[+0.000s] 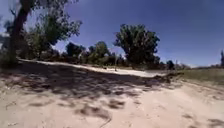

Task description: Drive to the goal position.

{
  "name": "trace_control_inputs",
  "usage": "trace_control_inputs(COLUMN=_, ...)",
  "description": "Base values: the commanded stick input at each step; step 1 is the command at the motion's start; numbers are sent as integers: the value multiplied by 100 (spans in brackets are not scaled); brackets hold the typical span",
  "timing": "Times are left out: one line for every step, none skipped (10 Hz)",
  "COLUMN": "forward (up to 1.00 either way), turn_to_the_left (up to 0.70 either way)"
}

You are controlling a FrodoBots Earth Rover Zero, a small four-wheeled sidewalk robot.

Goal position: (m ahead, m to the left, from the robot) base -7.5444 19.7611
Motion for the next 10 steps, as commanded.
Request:
trace_control_inputs(forward=85, turn_to_the_left=0)
trace_control_inputs(forward=85, turn_to_the_left=0)
trace_control_inputs(forward=85, turn_to_the_left=0)
trace_control_inputs(forward=85, turn_to_the_left=0)
trace_control_inputs(forward=85, turn_to_the_left=0)
trace_control_inputs(forward=85, turn_to_the_left=0)
trace_control_inputs(forward=85, turn_to_the_left=0)
trace_control_inputs(forward=85, turn_to_the_left=0)
trace_control_inputs(forward=85, turn_to_the_left=0)
trace_control_inputs(forward=85, turn_to_the_left=0)
